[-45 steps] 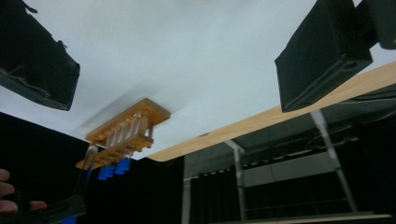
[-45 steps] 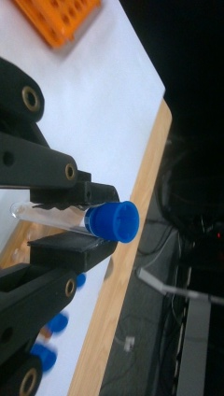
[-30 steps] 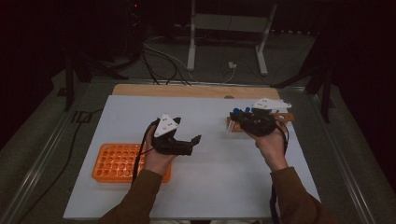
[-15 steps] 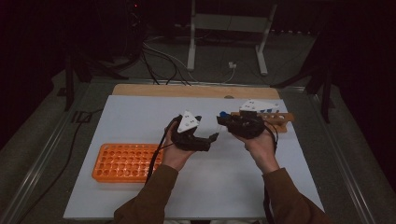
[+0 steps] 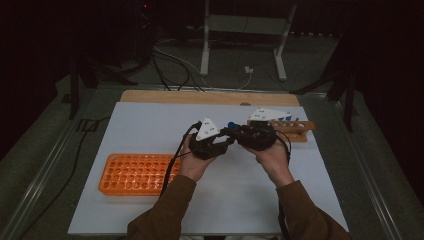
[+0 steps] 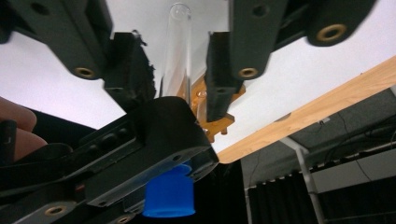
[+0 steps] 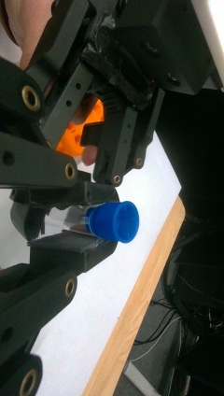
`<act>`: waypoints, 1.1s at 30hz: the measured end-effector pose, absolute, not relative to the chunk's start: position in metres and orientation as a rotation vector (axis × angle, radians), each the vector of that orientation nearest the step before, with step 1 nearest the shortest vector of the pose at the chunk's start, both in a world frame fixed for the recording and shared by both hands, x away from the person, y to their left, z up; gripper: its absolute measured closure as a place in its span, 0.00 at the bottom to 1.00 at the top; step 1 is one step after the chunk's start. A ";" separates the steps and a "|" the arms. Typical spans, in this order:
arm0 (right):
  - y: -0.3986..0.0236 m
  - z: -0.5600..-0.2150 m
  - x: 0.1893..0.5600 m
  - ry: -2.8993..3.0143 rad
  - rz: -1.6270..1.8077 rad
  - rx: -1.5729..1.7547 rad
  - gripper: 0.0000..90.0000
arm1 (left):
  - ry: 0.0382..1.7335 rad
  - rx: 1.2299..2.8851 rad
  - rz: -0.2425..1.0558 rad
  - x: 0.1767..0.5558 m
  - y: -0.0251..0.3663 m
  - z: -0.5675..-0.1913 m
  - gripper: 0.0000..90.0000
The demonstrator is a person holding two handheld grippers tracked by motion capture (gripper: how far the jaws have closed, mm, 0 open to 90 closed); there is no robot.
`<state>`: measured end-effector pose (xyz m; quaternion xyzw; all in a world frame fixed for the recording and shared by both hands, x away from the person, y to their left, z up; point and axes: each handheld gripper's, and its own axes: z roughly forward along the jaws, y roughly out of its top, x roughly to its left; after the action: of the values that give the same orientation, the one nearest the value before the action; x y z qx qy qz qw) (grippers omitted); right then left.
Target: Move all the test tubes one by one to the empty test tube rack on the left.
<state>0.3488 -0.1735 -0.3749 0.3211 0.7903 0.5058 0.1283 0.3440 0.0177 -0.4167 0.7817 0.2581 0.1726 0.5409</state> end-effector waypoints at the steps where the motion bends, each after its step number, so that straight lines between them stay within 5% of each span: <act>1: -0.173 -0.375 0.349 2.301 1.471 0.933 0.85 | 0.608 1.863 0.417 0.344 0.018 -0.417 0.74; 9: -0.172 -0.375 0.349 2.306 1.475 0.925 0.84 | 0.595 1.867 0.437 0.343 0.020 -0.416 0.86; 18: -0.180 -0.370 0.348 2.231 1.539 0.956 0.23 | 0.619 1.855 0.440 0.344 0.028 -0.417 0.86; 25: -0.192 -0.374 0.346 2.186 1.513 0.957 0.03 | 0.644 1.829 0.441 0.344 0.047 -0.416 0.86; 33: -0.216 -0.389 0.345 2.115 1.444 0.987 0.00 | 0.673 1.794 0.455 0.339 0.073 -0.413 0.86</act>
<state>0.3451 -0.2158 -0.3888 0.3527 0.7556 0.5156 0.1971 0.3389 0.0733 -0.4129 0.7591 0.2845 0.1923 0.5531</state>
